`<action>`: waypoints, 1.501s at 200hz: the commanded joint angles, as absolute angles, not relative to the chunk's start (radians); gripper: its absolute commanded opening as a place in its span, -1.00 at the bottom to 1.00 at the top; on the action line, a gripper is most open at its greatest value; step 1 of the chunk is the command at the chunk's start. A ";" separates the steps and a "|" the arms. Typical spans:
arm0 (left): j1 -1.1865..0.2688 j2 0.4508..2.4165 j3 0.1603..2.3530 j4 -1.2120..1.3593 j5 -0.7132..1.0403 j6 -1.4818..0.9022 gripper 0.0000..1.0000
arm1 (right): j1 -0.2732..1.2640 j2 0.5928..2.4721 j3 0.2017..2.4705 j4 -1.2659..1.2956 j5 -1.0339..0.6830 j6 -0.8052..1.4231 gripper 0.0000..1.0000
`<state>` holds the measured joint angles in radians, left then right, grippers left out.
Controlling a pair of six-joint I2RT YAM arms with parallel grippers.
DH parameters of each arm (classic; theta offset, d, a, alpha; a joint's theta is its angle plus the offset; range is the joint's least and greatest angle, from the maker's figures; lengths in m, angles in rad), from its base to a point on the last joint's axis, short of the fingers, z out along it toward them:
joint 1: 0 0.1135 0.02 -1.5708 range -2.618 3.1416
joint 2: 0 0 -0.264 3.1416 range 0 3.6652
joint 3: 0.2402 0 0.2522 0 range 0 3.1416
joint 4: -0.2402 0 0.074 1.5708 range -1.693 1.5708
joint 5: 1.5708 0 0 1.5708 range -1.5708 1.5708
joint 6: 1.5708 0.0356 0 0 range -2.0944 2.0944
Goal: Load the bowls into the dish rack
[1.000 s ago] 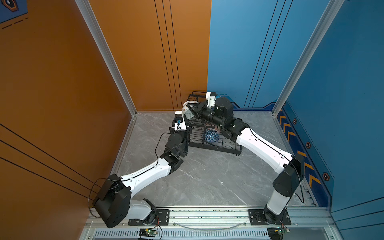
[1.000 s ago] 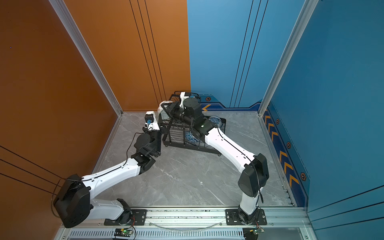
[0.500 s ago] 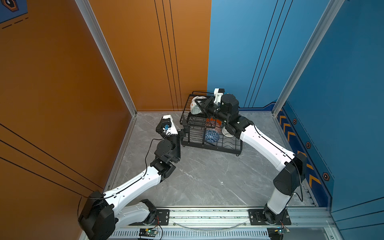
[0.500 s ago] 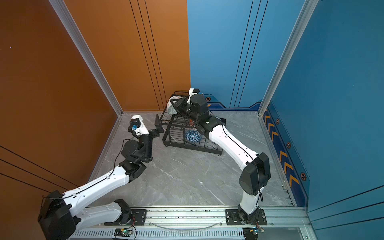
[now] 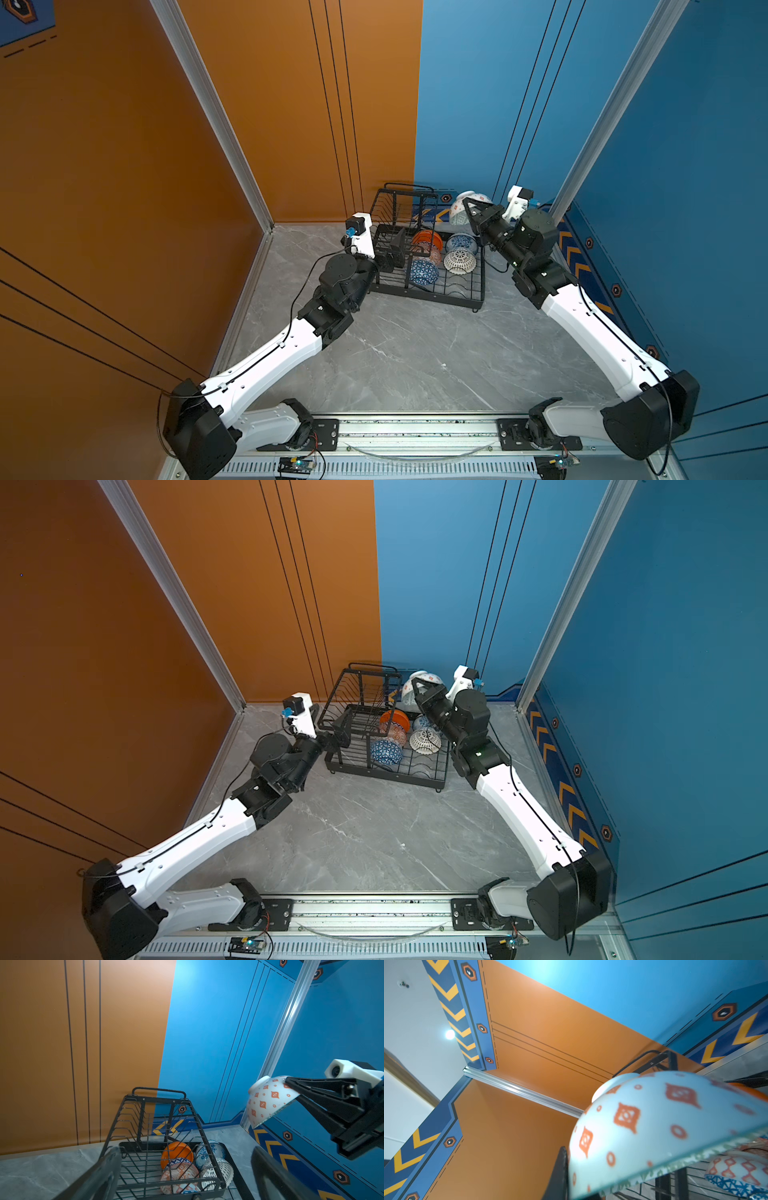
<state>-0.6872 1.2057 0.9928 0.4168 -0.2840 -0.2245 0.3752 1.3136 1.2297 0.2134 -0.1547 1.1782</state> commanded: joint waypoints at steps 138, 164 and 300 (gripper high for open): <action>-0.745 1.320 1.119 0.351 -0.123 -0.333 0.96 | 0.266 1.447 0.753 0.791 -0.109 1.272 -1.00; -0.743 1.319 1.116 0.347 -0.125 -0.328 0.96 | 0.276 1.504 0.741 0.833 -0.101 1.276 -1.00; -0.719 1.332 1.120 0.347 -0.124 -0.324 0.96 | 0.356 1.673 0.698 0.958 -0.034 1.292 -1.00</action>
